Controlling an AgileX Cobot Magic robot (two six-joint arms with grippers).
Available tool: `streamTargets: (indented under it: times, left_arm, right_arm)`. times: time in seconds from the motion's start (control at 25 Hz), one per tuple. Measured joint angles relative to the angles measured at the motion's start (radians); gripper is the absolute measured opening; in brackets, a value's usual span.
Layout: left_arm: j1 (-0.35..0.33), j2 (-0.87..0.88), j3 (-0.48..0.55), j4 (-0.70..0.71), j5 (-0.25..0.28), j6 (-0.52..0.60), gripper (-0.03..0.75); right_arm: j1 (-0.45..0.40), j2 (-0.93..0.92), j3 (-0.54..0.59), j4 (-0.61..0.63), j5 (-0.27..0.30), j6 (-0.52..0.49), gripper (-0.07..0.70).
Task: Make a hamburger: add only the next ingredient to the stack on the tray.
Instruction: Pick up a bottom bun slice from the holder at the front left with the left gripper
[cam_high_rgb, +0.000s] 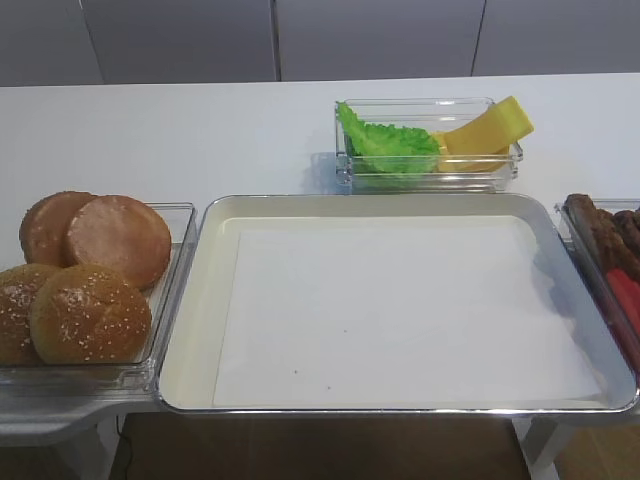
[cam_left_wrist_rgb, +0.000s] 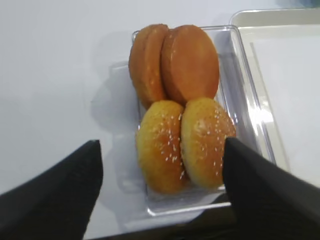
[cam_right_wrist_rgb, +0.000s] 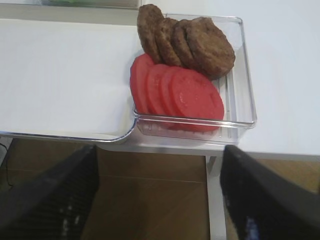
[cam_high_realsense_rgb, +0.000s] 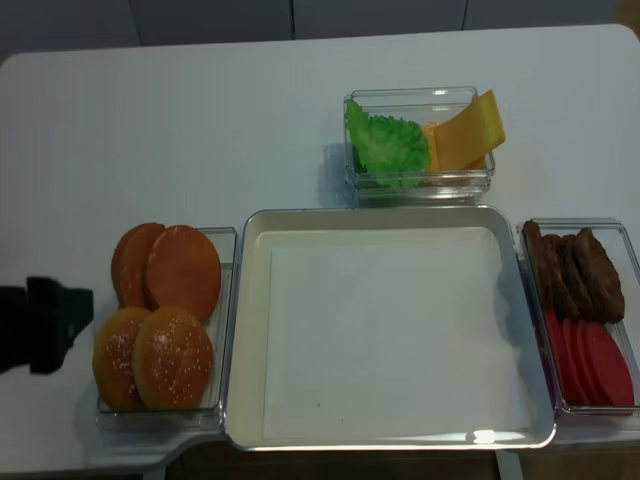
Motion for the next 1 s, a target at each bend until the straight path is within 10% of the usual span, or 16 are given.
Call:
streamTargets:
  times: [0.44,1.0]
  left_arm:
    - [0.030,0.496,-0.318,-0.173,-0.020,0.000,0.492]
    - [0.208,0.663,-0.336,-0.327,0.089,0.355,0.487]
  right_arm:
    - [0.000,0.000,0.000,0.000,0.000,0.000,0.573]
    - [0.000,0.000,0.000,0.000,0.000,0.000,0.573]
